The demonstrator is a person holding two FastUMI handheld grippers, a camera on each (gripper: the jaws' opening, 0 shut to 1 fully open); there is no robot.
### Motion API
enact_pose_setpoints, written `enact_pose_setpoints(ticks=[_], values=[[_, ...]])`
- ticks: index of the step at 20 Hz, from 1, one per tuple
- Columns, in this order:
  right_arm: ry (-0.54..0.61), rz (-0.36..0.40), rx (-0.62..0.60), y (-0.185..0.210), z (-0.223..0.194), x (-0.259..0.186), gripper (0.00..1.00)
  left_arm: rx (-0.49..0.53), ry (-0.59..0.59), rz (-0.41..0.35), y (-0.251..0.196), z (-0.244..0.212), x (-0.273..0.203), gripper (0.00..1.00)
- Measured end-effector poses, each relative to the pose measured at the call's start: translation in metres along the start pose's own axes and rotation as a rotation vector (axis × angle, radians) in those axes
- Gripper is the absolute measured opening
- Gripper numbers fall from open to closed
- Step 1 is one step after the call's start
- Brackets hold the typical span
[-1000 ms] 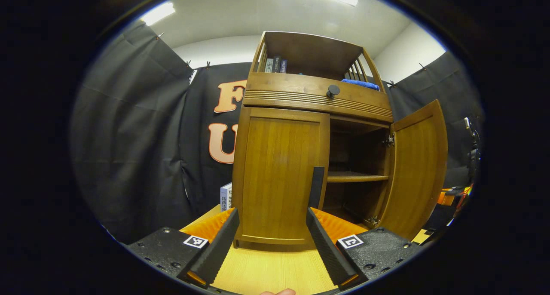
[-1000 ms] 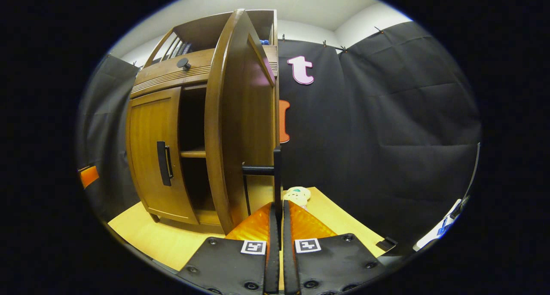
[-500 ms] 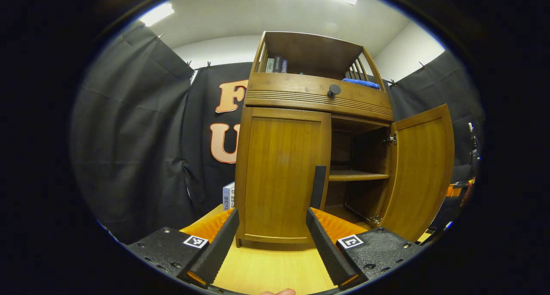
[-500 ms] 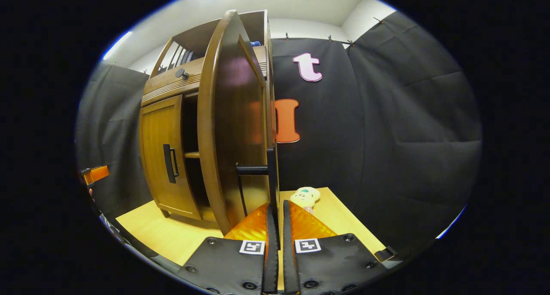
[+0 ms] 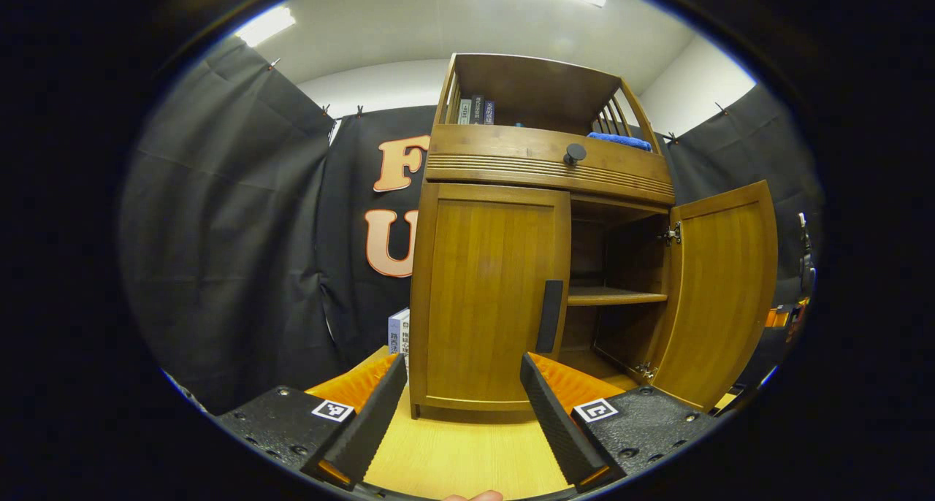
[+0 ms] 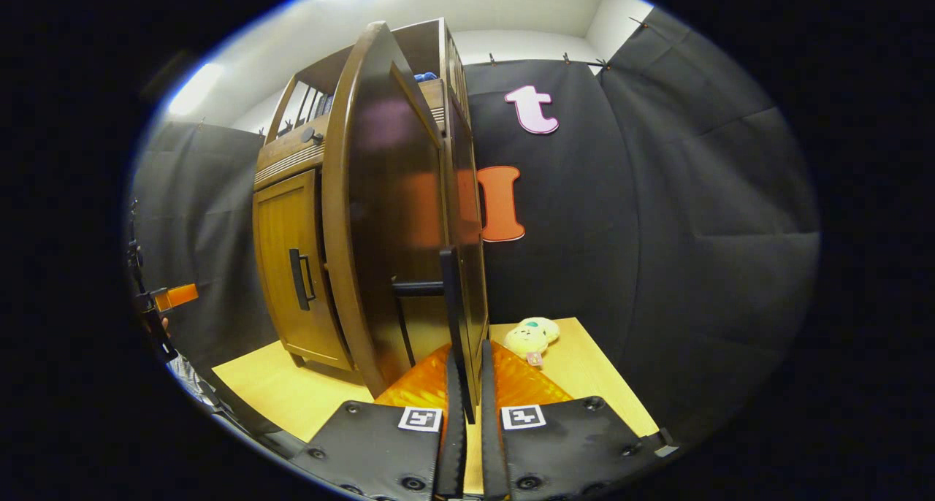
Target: Open the right door of the double-door shoe cabinet with the right hand, and open the left door with the left hand.
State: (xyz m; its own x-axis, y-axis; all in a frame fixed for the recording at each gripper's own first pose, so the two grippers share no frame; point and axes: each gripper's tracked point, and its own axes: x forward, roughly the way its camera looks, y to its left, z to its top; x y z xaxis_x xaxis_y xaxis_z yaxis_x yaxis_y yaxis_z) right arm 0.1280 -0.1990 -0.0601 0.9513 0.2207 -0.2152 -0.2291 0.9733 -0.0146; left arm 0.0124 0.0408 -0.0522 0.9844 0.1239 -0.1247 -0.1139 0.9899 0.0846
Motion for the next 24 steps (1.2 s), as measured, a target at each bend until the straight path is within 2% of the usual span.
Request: enact_pose_setpoints(ticks=[1,2,3,4,5,6,7,8,9,10,12,14,15,18,19,22,23,24], values=[[-0.001,-0.001,-0.009,0.003,0.0,0.0,0.16,-0.004,-0.002,-0.007,-0.001,0.001,0.0,0.92],[-0.001,-0.004,-0.017,0.006,-0.001,-0.005,0.17,-0.004,-0.005,-0.013,-0.001,0.001,0.0,0.92],[-0.006,-0.021,-0.023,0.006,-0.002,-0.01,0.22,-0.002,-0.007,-0.018,-0.001,0.001,0.0,0.95],[-0.005,-0.038,-0.021,0.006,-0.004,-0.01,0.22,-0.002,-0.009,-0.024,-0.002,0.001,0.0,0.92],[-0.008,-0.06,-0.019,0.005,-0.006,-0.015,0.09,-0.006,-0.01,-0.034,-0.003,0.0,0.0,0.95],[-0.009,-0.092,-0.02,0.003,-0.006,-0.02,0.22,-0.013,-0.012,-0.043,-0.004,0.001,0.001,0.95],[-0.012,-0.131,-0.024,-0.002,-0.008,-0.028,0.09,-0.02,-0.015,-0.054,-0.005,0.0,0.002,0.95],[-0.022,-0.16,-0.025,-0.005,-0.006,-0.038,0.09,-0.025,-0.018,-0.067,-0.008,-0.001,0.005,0.92],[-0.037,-0.186,-0.022,-0.006,-0.001,-0.045,0.09,-0.03,-0.024,-0.079,-0.011,-0.003,0.009,0.95],[-0.048,-0.214,-0.024,-0.007,0.003,-0.051,0.09,-0.035,-0.03,-0.094,-0.019,-0.004,0.018,0.92],[-0.058,-0.264,-0.036,-0.003,0.01,-0.067,0.09,-0.044,-0.046,-0.117,-0.044,0.011,0.064,0.92],[-0.069,-0.269,-0.039,0.017,0.02,-0.081,0.1,-0.055,-0.051,-0.129,-0.054,0.015,0.097,0.89],[-0.069,-0.265,-0.04,0.029,0.022,-0.084,0.09,-0.062,-0.052,-0.141,-0.058,0.011,0.108,0.93],[-0.041,-0.235,-0.019,0.064,0.017,-0.092,0.1,-0.076,-0.031,-0.198,-0.08,-0.002,0.141,0.8],[-0.038,-0.225,-0.008,0.075,0.015,-0.093,0.1,-0.066,-0.028,-0.217,-0.089,-0.006,0.154,0.83],[-0.046,-0.225,0.02,0.089,0.013,-0.101,0.09,-0.051,-0.015,-0.243,-0.106,-0.016,0.177,0.61],[-0.05,-0.219,0.03,0.094,0.012,-0.101,0.22,-0.06,-0.009,-0.252,-0.112,-0.018,0.183,0.58],[-0.053,-0.22,0.036,0.097,0.011,-0.102,0.22,-0.063,-0.006,-0.257,-0.116,-0.021,0.192,0.58]])
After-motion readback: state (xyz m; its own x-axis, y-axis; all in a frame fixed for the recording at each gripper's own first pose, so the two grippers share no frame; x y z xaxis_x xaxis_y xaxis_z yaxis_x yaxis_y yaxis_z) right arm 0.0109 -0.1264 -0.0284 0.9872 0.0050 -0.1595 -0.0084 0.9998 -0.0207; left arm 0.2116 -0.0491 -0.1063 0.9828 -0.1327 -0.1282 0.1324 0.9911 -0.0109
